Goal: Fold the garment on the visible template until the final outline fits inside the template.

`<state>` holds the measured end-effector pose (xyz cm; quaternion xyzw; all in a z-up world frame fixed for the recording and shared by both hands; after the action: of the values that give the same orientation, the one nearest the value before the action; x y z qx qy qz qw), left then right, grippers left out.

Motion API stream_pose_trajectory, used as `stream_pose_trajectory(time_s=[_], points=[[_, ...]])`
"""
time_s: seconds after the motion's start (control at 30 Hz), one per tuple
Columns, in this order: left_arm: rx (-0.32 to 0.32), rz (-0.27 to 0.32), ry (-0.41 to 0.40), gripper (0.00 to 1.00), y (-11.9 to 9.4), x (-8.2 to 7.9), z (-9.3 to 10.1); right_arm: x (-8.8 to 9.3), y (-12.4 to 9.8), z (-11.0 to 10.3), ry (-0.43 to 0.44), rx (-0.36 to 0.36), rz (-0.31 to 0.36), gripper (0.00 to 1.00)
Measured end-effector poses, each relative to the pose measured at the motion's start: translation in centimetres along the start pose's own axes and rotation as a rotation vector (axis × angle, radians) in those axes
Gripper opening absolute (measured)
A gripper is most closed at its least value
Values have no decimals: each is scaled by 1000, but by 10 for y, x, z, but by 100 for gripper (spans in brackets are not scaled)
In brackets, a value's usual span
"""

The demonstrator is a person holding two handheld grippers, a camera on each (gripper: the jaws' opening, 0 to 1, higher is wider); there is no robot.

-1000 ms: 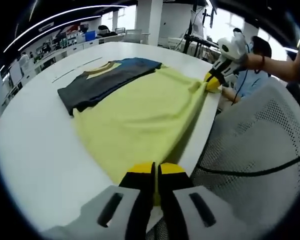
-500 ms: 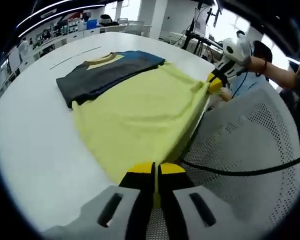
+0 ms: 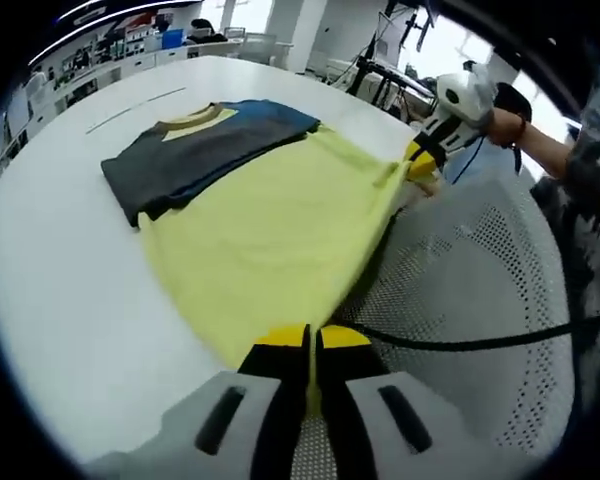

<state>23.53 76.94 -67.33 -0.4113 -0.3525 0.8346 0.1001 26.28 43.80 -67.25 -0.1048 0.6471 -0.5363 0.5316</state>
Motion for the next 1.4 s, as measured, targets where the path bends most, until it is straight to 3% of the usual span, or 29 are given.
stream_pose_trajectory(time_s=[0.47,0.77,1.1,1.4], points=[[-102,63,80,0,-22,-41,-10,-39,-15,26,-104,120,40,0],[-173,156,75,0,-36,-66,-21,-68,-19,45,-175,194,70,0],[-317,259,100,0,-45,-99,-38,-94,-20,65,-236,261,91,0],[-403,293,147,0,-49,-127,-54,-113,-16,88,-257,323,115,0]])
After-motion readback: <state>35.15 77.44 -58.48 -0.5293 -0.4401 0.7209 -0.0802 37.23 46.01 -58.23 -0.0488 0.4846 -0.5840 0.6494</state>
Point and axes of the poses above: the point that each gripper's makers call its tool centre point, and the gripper's own axes: y roughly forward along the fingers, z roughly to its right, x roughly out of its underside, the point moved 8 cm from there along -y, roughly backward along the fingers, and after that the axes turned 14 degrees about x, right-handed, at the moved point
